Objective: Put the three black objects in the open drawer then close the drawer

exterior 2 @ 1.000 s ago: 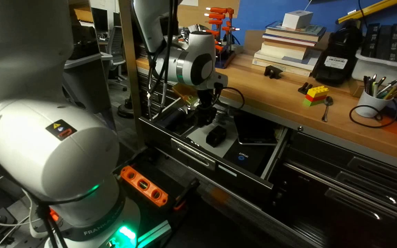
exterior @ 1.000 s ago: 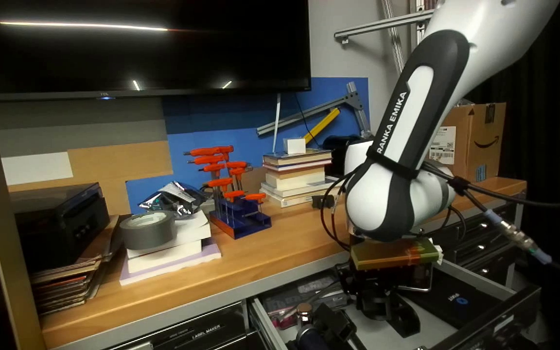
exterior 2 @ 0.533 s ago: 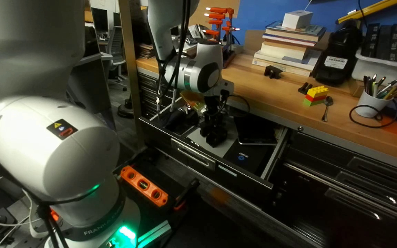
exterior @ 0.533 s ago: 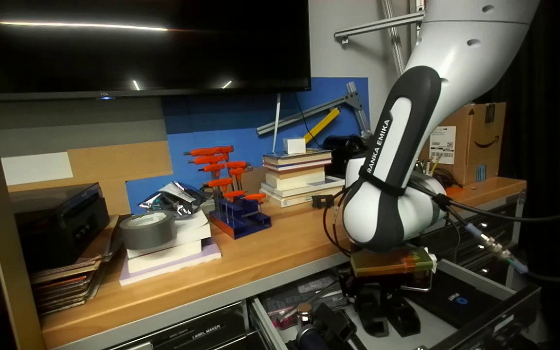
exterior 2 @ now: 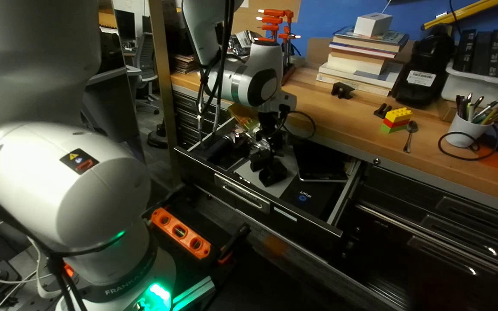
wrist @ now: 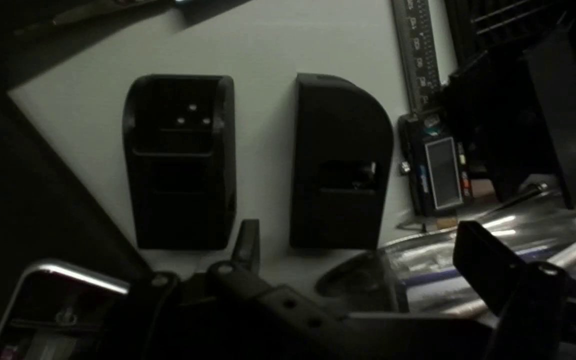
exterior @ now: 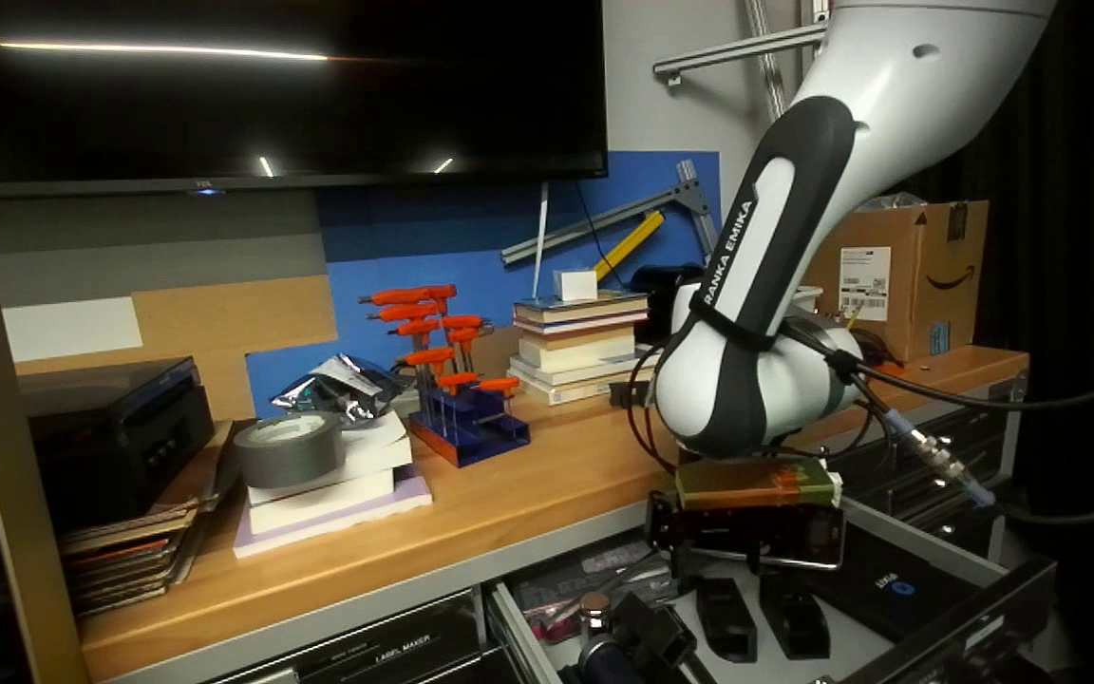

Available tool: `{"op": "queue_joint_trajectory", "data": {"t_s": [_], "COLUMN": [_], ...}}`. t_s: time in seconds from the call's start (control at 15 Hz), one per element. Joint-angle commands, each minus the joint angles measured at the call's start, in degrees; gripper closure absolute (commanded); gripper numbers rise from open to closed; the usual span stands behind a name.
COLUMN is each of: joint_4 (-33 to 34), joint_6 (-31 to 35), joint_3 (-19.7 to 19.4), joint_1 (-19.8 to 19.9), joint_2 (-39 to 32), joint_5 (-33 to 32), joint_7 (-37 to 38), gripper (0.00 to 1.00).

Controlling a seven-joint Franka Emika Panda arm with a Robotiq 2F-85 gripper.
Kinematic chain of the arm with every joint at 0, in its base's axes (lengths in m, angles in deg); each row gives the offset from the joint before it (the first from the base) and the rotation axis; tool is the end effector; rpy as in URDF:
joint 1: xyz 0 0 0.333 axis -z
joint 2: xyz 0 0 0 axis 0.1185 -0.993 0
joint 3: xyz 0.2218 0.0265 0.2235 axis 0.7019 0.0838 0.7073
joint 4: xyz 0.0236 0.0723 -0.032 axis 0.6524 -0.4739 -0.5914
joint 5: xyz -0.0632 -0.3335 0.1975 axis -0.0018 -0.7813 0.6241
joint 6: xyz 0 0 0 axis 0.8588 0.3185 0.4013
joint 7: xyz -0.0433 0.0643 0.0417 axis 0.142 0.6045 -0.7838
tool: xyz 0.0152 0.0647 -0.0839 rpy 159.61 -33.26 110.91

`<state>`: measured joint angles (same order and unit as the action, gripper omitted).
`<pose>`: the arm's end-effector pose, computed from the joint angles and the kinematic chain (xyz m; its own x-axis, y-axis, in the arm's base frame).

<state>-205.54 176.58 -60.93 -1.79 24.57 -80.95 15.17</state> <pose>0.4998 0.0378 0.1731 0.9264 -0.3723 0.0569 -0.3732 -0.9277 0.0051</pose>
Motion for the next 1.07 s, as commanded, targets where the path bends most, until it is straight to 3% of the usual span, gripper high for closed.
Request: {"op": "queue_joint_trajectory", "data": {"t_s": [0.0,0.13,0.47,1.0], "joint_4": [-1.92,-1.36,3.77,17.63], "joint_6": [-3.64,-5.69,-4.28,1.77], "joint_3": [-0.77,0.43,1.37,0.71], "joint_1": [-1.6,-1.04,-0.35,-0.21], "joint_2": [9.1,12.84,16.02,6.15], "joint_5": [-0.81,-0.97,-8.96,-10.94], "joint_7": [-0.32,-0.95,3.47,1.65], "gripper": [0.0,0.0,0.0,0.0]}}
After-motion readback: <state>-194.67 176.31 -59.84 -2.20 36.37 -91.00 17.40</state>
